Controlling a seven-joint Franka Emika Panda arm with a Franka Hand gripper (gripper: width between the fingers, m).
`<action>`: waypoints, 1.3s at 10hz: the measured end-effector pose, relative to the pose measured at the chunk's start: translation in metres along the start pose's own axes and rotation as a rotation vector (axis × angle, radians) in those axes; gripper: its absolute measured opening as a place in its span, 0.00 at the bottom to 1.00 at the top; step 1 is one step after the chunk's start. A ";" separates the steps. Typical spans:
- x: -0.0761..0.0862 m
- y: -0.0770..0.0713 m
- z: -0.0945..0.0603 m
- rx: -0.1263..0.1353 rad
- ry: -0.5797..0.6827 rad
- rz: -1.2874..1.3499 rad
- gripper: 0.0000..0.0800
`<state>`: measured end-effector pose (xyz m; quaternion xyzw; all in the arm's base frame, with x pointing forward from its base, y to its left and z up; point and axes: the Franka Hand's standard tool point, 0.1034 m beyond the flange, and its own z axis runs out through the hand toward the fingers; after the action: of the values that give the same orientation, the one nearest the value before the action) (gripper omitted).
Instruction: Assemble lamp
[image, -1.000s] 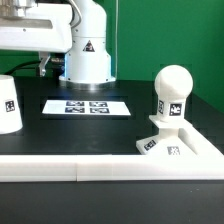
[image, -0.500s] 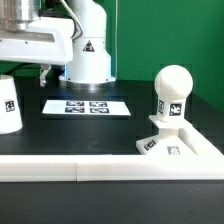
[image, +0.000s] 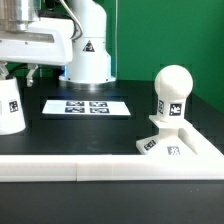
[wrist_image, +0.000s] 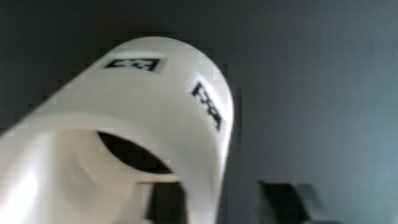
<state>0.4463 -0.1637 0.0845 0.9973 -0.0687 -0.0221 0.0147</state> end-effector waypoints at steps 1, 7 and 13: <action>0.001 0.000 -0.002 0.001 0.004 -0.001 0.12; 0.000 -0.020 -0.011 0.034 -0.020 0.071 0.05; 0.060 -0.094 -0.095 0.192 0.012 0.239 0.06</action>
Offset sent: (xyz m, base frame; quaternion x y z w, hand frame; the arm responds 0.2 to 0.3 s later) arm 0.0000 0.0000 0.0000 0.0000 0.0000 0.0000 1.0000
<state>0.5233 -0.0760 0.1742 0.9789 -0.1888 -0.0078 -0.0780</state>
